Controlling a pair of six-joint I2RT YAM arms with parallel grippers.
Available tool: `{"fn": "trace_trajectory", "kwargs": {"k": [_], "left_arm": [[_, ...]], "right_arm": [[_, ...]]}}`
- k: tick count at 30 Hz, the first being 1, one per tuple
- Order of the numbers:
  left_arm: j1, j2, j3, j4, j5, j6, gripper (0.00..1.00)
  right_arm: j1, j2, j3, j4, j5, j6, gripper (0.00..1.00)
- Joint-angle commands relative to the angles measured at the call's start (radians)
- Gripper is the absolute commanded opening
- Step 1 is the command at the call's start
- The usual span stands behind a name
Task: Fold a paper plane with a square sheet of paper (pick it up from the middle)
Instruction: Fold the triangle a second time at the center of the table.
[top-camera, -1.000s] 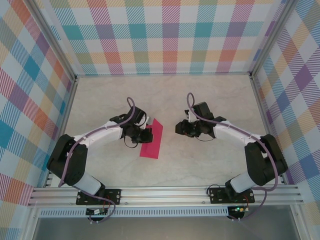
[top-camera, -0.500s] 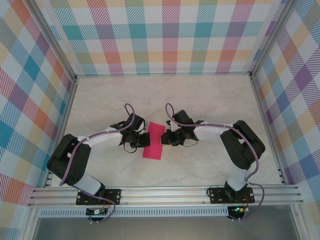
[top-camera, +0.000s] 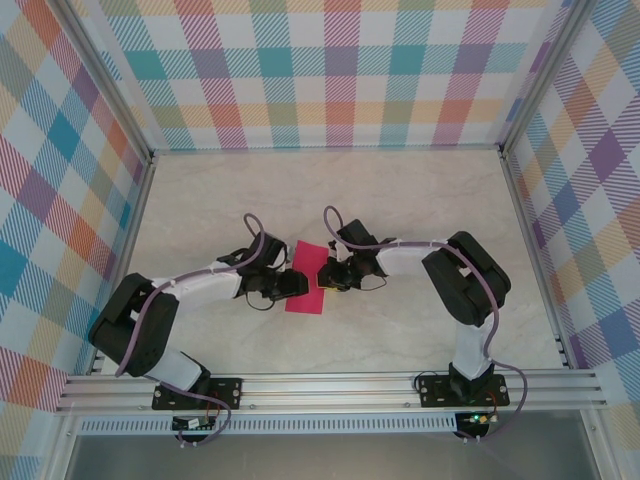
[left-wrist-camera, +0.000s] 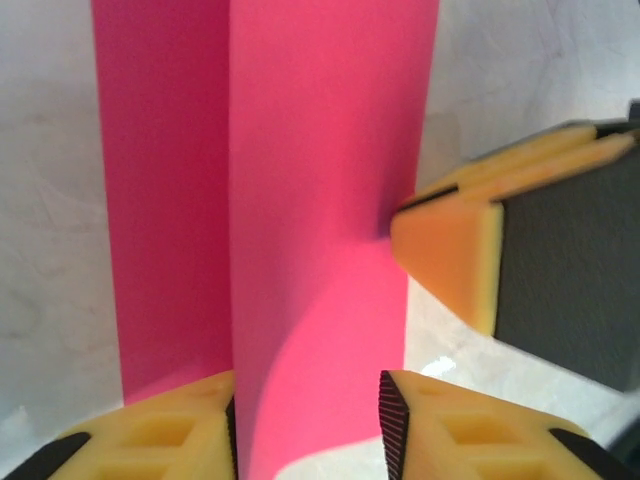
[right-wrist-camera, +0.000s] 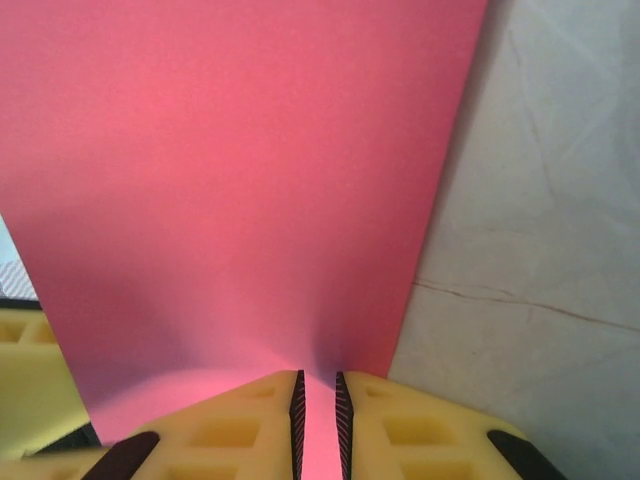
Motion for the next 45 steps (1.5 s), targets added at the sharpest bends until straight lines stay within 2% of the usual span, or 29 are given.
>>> {"fn": "trace_trajectory", "kwargs": {"k": [1,6,14,23,29,32,35,40,45], "left_arm": [[-0.005,-0.071,-0.045,0.022,0.076,-0.06,0.42],[-0.005,-0.137,-0.098,0.034,0.11,-0.097,0.39],[-0.005,-0.094,-0.093,0.176,0.125,-0.155,0.35],[-0.005,0.003,-0.065,0.268,0.069,-0.182,0.45],[-0.005,0.014,-0.072,0.284,0.053,-0.184,0.51],[-0.005,0.016,-0.075,0.292,0.055,-0.181,0.51],[-0.005,0.019,-0.078,0.29,0.054,-0.175,0.46],[-0.005,0.014,-0.082,0.273,0.051,-0.162,0.3],[-0.005,0.015,-0.083,0.25,0.043,-0.148,0.12]], "right_arm": [[0.0,0.035,0.021,-0.047,0.037,0.019,0.19],[0.0,0.053,0.033,-0.061,0.032,0.032,0.19],[0.0,0.051,0.034,-0.065,0.018,0.032,0.19],[-0.002,0.012,0.017,-0.049,-0.005,0.04,0.19],[-0.017,-0.087,-0.02,-0.016,-0.013,0.036,0.26],[-0.023,-0.121,-0.033,-0.022,-0.012,0.018,0.28],[-0.026,-0.138,-0.043,-0.018,-0.013,0.003,0.28],[-0.026,-0.145,-0.047,-0.011,-0.023,-0.029,0.28],[-0.026,-0.132,-0.038,0.009,-0.084,-0.076,0.29]]}}
